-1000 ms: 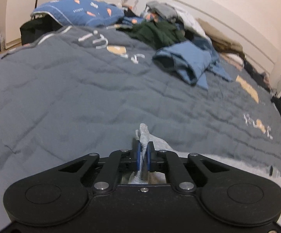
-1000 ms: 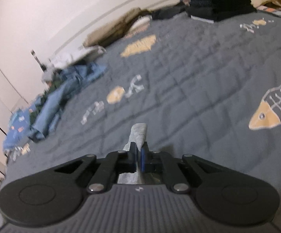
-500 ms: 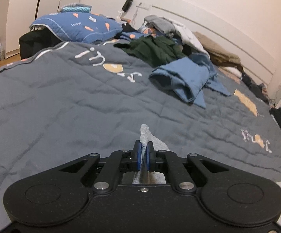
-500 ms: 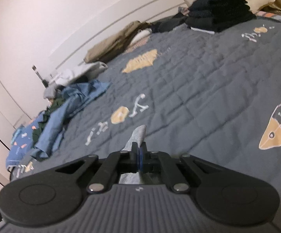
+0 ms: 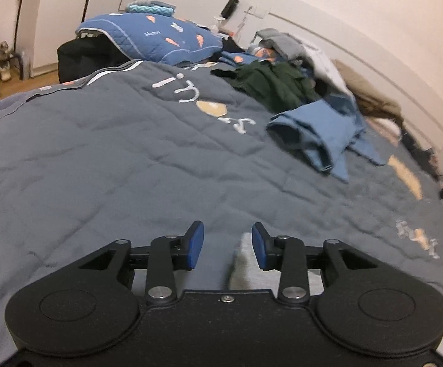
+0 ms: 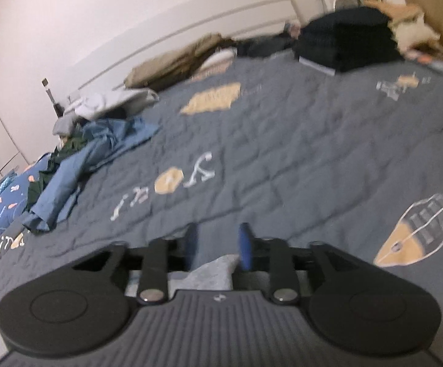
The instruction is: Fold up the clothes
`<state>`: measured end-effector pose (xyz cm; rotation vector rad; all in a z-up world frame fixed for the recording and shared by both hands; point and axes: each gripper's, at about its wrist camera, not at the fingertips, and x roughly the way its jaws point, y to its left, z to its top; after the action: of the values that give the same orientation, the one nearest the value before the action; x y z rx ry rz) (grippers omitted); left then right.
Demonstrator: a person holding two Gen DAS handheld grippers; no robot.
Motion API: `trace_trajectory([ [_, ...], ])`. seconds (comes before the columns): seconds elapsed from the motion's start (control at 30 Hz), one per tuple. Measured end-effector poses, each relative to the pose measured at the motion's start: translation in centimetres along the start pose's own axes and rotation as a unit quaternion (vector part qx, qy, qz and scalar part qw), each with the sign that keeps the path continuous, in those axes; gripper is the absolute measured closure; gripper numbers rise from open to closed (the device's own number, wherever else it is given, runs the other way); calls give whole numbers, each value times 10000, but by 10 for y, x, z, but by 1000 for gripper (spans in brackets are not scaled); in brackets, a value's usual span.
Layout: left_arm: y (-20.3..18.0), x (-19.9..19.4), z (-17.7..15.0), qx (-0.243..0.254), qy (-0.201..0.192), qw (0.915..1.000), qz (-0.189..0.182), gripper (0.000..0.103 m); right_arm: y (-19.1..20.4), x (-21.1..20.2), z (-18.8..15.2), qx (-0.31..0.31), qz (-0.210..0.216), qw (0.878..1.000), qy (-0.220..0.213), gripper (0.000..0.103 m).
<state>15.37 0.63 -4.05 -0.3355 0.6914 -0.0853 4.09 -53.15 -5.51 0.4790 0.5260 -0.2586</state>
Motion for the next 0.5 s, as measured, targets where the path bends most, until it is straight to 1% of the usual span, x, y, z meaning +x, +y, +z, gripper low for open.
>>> trace_trajectory([
  [0.1, -10, -17, -6, 110, 37, 9997, -208, 68, 15, -18, -2, -197, 240, 9994, 119, 58],
  [0.17, -21, -26, -12, 247, 122, 9991, -336, 65, 27, -27, -9, -399, 361, 9981, 303, 56],
  [0.2, -27, -31, -17, 317, 120, 9987, -393, 62, 33, -33, -14, -500, 438, 9971, 371, 55],
  [0.37, -54, -53, -38, 694, 34, 9957, -610, 62, 55, -54, -42, -734, 779, 9919, 690, 54],
  [0.5, -62, -69, -58, 661, 197, 9942, -820, 62, 65, -73, -64, -838, 919, 9887, 838, 54],
])
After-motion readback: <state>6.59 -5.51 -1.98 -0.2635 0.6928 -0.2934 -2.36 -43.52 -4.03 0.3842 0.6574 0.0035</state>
